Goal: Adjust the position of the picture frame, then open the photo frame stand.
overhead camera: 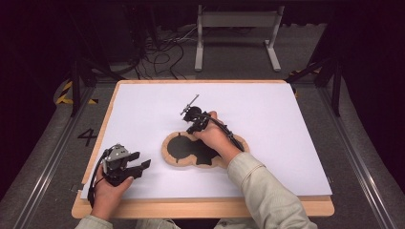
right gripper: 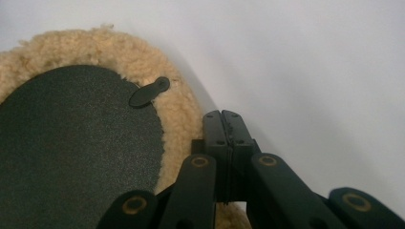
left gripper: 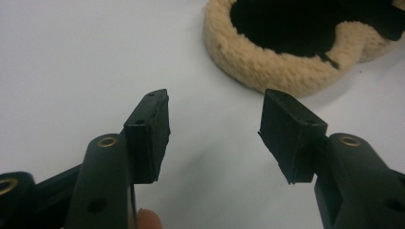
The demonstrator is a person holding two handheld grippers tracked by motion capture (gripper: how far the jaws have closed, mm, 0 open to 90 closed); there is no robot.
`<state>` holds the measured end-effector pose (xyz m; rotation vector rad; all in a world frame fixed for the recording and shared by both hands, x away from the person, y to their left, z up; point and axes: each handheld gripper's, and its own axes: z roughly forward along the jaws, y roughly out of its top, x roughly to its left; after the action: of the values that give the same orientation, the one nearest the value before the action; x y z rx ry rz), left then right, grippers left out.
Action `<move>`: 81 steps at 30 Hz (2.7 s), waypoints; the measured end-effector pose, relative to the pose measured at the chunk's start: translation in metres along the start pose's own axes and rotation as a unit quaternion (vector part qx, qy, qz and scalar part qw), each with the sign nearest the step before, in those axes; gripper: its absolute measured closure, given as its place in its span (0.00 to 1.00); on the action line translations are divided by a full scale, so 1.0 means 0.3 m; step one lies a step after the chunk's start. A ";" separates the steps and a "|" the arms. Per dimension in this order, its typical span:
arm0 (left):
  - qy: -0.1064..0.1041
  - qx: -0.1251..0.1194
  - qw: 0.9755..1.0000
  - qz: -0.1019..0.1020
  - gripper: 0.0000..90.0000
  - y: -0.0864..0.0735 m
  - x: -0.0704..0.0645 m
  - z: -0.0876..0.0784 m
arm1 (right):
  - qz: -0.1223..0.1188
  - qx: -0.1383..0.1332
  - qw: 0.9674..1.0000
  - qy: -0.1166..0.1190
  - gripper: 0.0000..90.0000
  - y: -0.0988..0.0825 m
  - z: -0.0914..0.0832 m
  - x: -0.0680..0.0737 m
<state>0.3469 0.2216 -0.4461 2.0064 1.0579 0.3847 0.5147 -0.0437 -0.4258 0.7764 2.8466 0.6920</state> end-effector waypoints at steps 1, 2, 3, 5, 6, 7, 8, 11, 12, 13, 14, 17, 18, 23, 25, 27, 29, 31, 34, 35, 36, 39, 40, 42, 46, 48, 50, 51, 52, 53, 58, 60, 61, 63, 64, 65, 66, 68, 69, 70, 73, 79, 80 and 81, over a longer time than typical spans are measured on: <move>-0.001 0.001 1.000 0.002 0.49 0.002 0.000 0.001 | -0.004 0.001 1.000 0.004 1.00 0.000 0.000 0.011; -0.001 0.001 1.000 0.003 0.49 0.003 0.000 0.003 | -0.010 0.001 1.000 0.004 1.00 0.000 0.000 0.020; -0.002 0.000 1.000 0.002 0.49 0.004 -0.001 0.005 | -0.012 0.001 1.000 -0.003 1.00 -0.001 -0.003 0.028; -0.002 -0.002 1.000 0.002 0.49 0.007 0.000 0.004 | -0.012 -0.012 1.000 -0.011 1.00 -0.004 -0.018 0.032; -0.004 -0.003 1.000 0.002 0.49 0.010 0.001 0.004 | -0.006 -0.025 1.000 -0.011 1.00 -0.009 -0.033 0.030; -0.004 -0.003 1.000 0.003 0.49 0.014 0.001 0.003 | -0.003 -0.037 0.999 -0.011 1.00 -0.014 -0.052 0.027; -0.006 -0.005 1.000 0.003 0.49 0.018 0.000 0.004 | -0.001 -0.046 0.999 -0.009 1.00 -0.019 -0.076 0.027; -0.005 -0.006 1.000 0.008 0.49 0.042 -0.002 0.005 | -0.008 -0.071 0.997 -0.007 1.00 -0.043 -0.157 0.035; -0.005 -0.008 1.000 0.009 0.49 0.047 -0.002 0.006 | -0.015 -0.084 0.996 -0.009 1.00 -0.058 -0.199 0.044; -0.003 -0.008 1.000 0.011 0.49 0.051 -0.002 0.006 | -0.017 -0.093 0.996 -0.010 1.00 -0.066 -0.219 0.048; -0.004 -0.011 1.000 0.011 0.49 0.055 -0.004 0.006 | -0.020 -0.099 0.995 -0.010 1.00 -0.075 -0.239 0.052; -0.004 -0.012 1.000 0.011 0.48 0.075 -0.002 0.013 | -0.027 -0.118 0.993 -0.009 0.98 -0.118 -0.308 0.071; -0.004 -0.015 1.000 0.009 0.48 0.081 -0.003 0.018 | -0.031 -0.124 0.992 -0.009 0.98 -0.131 -0.325 0.077; 0.002 -0.026 1.000 0.010 0.49 0.093 -0.008 0.031 | -0.037 -0.142 0.989 -0.006 0.96 -0.201 -0.383 0.113; 0.002 -0.028 1.000 0.010 0.49 0.095 -0.005 0.031 | -0.037 -0.145 0.989 -0.006 0.96 -0.214 -0.392 0.118; -0.002 -0.028 1.000 0.007 0.49 0.097 -0.002 0.036 | -0.034 -0.155 0.987 -0.001 0.95 -0.243 -0.411 0.129; -0.002 -0.023 1.000 0.008 0.49 0.097 -0.001 0.038 | -0.034 -0.158 0.987 0.006 0.94 -0.267 -0.419 0.139; -0.003 -0.023 1.000 0.007 0.49 0.097 -0.001 0.038 | -0.037 -0.157 0.987 0.007 0.94 -0.285 -0.423 0.147; -0.003 -0.023 1.000 0.009 0.49 0.097 -0.001 0.038 | -0.037 -0.162 0.986 0.009 0.93 -0.314 -0.431 0.162; -0.004 -0.023 1.000 0.008 0.49 0.098 -0.001 0.037 | -0.038 -0.166 0.985 0.010 0.93 -0.326 -0.434 0.166; -0.005 -0.025 1.000 0.007 0.49 0.098 -0.002 0.038 | -0.039 -0.169 0.985 0.008 0.93 -0.337 -0.436 0.170; -0.007 -0.020 1.000 0.008 0.49 0.098 -0.003 0.044 | -0.041 -0.180 0.983 0.007 0.93 -0.368 -0.443 0.182; -0.006 -0.019 1.000 0.008 0.49 0.096 -0.004 0.046 | -0.037 -0.188 0.981 0.012 0.93 -0.380 -0.445 0.185; -0.008 -0.016 1.000 0.005 0.49 0.093 -0.005 0.048 | -0.030 -0.205 0.978 0.021 0.93 -0.405 -0.450 0.189; -0.015 -0.025 1.000 0.003 0.49 0.104 -0.007 0.048 | -0.043 -0.193 0.980 -0.008 0.91 -0.418 -0.461 0.206; -0.017 -0.021 1.000 0.006 0.49 0.104 -0.009 0.055 | -0.035 -0.194 0.980 -0.011 0.91 -0.430 -0.474 0.212; -0.019 -0.016 1.000 0.008 0.49 0.105 -0.011 0.062 | -0.040 -0.186 0.982 -0.015 0.91 -0.440 -0.475 0.218; -0.018 -0.018 1.000 0.006 0.49 0.105 -0.011 0.063 | -0.042 -0.183 0.982 -0.014 0.91 -0.444 -0.474 0.218; -0.020 -0.018 1.000 0.005 0.49 0.106 -0.011 0.062 | -0.040 -0.179 0.983 -0.010 0.91 -0.448 -0.471 0.219; -0.021 -0.018 1.000 0.005 0.49 0.106 -0.010 0.062 | -0.041 -0.176 0.984 -0.007 0.91 -0.450 -0.467 0.219; -0.025 -0.016 1.000 0.007 0.50 0.106 -0.005 0.061 | -0.053 -0.154 0.987 0.012 0.92 -0.457 -0.441 0.236; -0.025 -0.015 1.000 0.007 0.50 0.105 -0.006 0.061 | -0.056 -0.146 0.988 0.017 0.92 -0.458 -0.433 0.241; -0.026 -0.015 1.000 0.007 0.50 0.105 -0.006 0.061 | -0.057 -0.143 0.988 0.020 0.92 -0.458 -0.430 0.242; -0.026 -0.016 1.000 0.007 0.50 0.105 -0.006 0.060 | -0.056 -0.140 0.988 0.022 0.92 -0.459 -0.428 0.244; -0.026 -0.015 1.000 0.007 0.50 0.105 -0.006 0.060 | -0.056 -0.139 0.988 0.024 0.92 -0.461 -0.424 0.244; -0.027 -0.015 1.000 0.007 0.50 0.105 -0.006 0.060 | -0.057 -0.135 0.989 0.025 0.92 -0.463 -0.421 0.244; -0.026 -0.013 1.000 0.008 0.50 0.105 -0.007 0.061 | -0.056 -0.132 0.989 0.027 0.92 -0.464 -0.416 0.244; -0.027 -0.012 1.000 0.010 0.50 0.105 -0.007 0.063 | -0.055 -0.122 0.991 0.028 0.92 -0.471 -0.404 0.243; -0.028 -0.012 0.999 0.010 0.50 0.106 -0.008 0.064 | -0.055 -0.119 0.991 0.029 0.92 -0.473 -0.400 0.243; -0.029 -0.011 0.999 0.010 0.50 0.106 -0.009 0.065 | -0.056 -0.115 0.991 0.030 0.93 -0.475 -0.396 0.244; -0.030 -0.008 0.999 0.008 0.50 0.106 -0.011 0.067 | -0.054 -0.108 0.992 0.033 0.93 -0.481 -0.383 0.246; -0.028 -0.005 1.000 0.011 0.50 0.106 -0.010 0.072 | -0.052 -0.081 0.994 0.046 0.98 -0.490 -0.341 0.246; -0.028 -0.002 1.000 0.015 0.49 0.107 -0.008 0.074 | -0.051 -0.076 0.995 0.050 0.98 -0.490 -0.333 0.246; -0.027 -0.001 1.000 0.014 0.49 0.106 -0.010 0.076 | -0.051 -0.070 0.995 0.051 0.99 -0.491 -0.326 0.246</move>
<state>0.3757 0.1973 -0.4353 2.0206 0.9970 0.3439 0.3627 -0.1582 -0.4049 0.5864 2.8647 0.9295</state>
